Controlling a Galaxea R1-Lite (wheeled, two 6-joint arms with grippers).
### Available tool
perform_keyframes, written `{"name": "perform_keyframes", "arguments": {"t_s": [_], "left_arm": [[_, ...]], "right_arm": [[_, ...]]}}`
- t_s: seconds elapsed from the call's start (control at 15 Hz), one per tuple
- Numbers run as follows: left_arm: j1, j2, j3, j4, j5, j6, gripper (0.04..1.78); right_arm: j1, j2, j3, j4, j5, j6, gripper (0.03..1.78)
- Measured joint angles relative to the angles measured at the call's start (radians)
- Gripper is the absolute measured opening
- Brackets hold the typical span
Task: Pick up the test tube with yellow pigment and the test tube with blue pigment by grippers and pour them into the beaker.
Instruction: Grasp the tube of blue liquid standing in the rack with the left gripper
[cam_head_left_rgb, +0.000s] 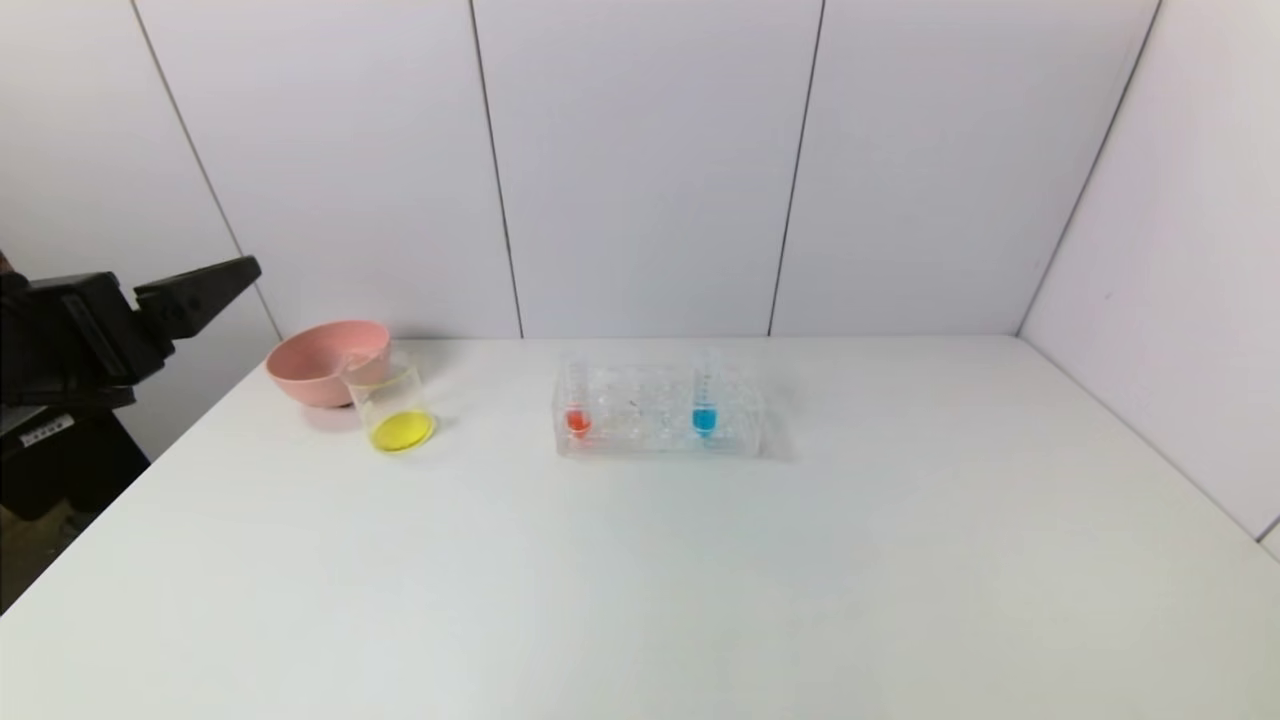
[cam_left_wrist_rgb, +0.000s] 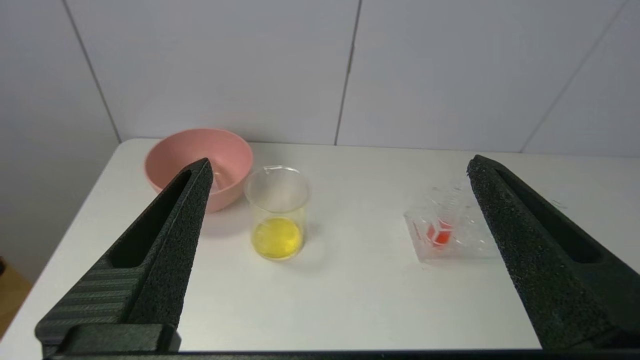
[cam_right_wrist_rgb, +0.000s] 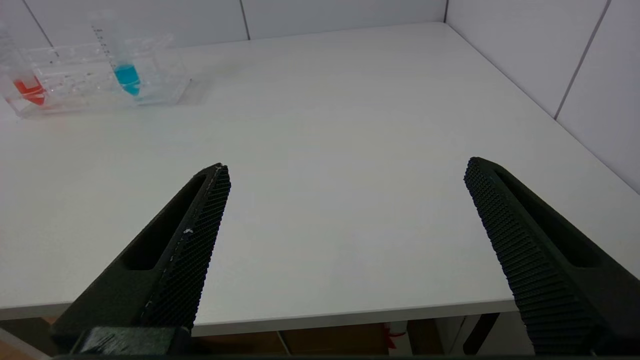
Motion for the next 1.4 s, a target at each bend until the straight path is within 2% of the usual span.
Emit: {"name": "perform_keyframes", "arguments": {"t_s": [0.53, 0.8, 1.0, 1.13, 1.27, 1.4], "left_arm": [[-0.302, -0.031, 0.126, -0.027, 0.005, -0.026, 1.78], [-0.373, 0.069, 0.123, -0.098, 0.036, -0.025, 1.78], [-0.429, 0.234, 0.114, -0.25, 0.128, -0.019, 1.78], [-0.494, 0.372, 0.09, -0.38, 0.211, -0.014, 1.78], [-0.565, 0.499, 0.037, -0.483, 0.303, -0.012, 1.78], [-0.615, 0.618, -0.049, -0.526, 0.396, -0.011, 1.78]], "right_arm": [[0.0, 0.0, 0.0, 0.0, 0.0, 0.0, 1.71], [0.0, 0.0, 0.0, 0.0, 0.0, 0.0, 1.71], [0.0, 0.0, 0.0, 0.0, 0.0, 0.0, 1.71], [0.0, 0.0, 0.0, 0.0, 0.0, 0.0, 1.71], [0.0, 0.0, 0.0, 0.0, 0.0, 0.0, 1.71], [0.0, 0.0, 0.0, 0.0, 0.0, 0.0, 1.71]]}}
